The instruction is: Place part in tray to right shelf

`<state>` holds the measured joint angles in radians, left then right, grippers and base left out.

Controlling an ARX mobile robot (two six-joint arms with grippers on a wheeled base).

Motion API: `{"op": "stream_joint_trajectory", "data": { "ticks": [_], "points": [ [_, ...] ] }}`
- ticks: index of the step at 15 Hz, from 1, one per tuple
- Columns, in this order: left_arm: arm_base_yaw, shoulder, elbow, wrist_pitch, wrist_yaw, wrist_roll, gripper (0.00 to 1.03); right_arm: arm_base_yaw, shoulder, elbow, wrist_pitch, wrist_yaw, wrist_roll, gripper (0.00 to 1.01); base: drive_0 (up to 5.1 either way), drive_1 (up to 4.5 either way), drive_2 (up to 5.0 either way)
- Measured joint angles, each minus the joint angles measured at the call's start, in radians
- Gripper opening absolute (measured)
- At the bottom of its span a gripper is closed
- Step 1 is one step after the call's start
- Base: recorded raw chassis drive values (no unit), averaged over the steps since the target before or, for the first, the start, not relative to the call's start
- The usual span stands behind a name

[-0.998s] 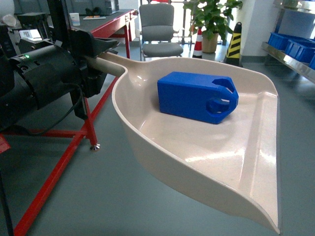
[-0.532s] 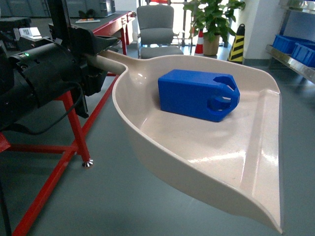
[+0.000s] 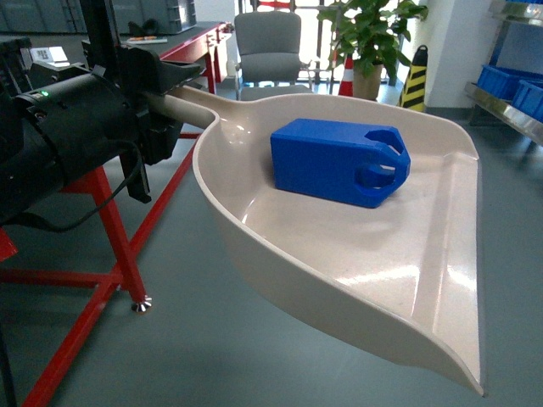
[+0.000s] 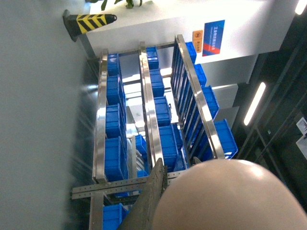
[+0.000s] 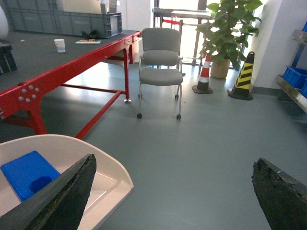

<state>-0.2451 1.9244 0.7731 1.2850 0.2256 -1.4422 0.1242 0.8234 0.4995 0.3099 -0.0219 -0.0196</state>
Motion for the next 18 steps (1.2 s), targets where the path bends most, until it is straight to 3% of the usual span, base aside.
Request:
{"op": "stream_joint_trajectory", "data": {
  "ticks": [2, 8, 18],
  "points": [
    [0.0, 0.0, 0.0, -0.005, 0.003, 0.0, 0.12, 0.0, 0.0, 0.0, 0.001, -0.001, 0.0, 0.98, -1.1, 3.14, -5.3],
    [0.008, 0.0, 0.002, -0.004, -0.008, 0.001, 0.12, 0.0, 0.006, 0.0, 0.0, 0.0, 0.0, 0.98, -1.9, -0.46, -3.3],
    [0.0, 0.001, 0.002, -0.005, 0.001, 0.0, 0.12, 0.0, 0.005, 0.0, -0.002, 0.0, 0.0, 0.98, -1.7, -1.74, -1.7]
  ]
}}
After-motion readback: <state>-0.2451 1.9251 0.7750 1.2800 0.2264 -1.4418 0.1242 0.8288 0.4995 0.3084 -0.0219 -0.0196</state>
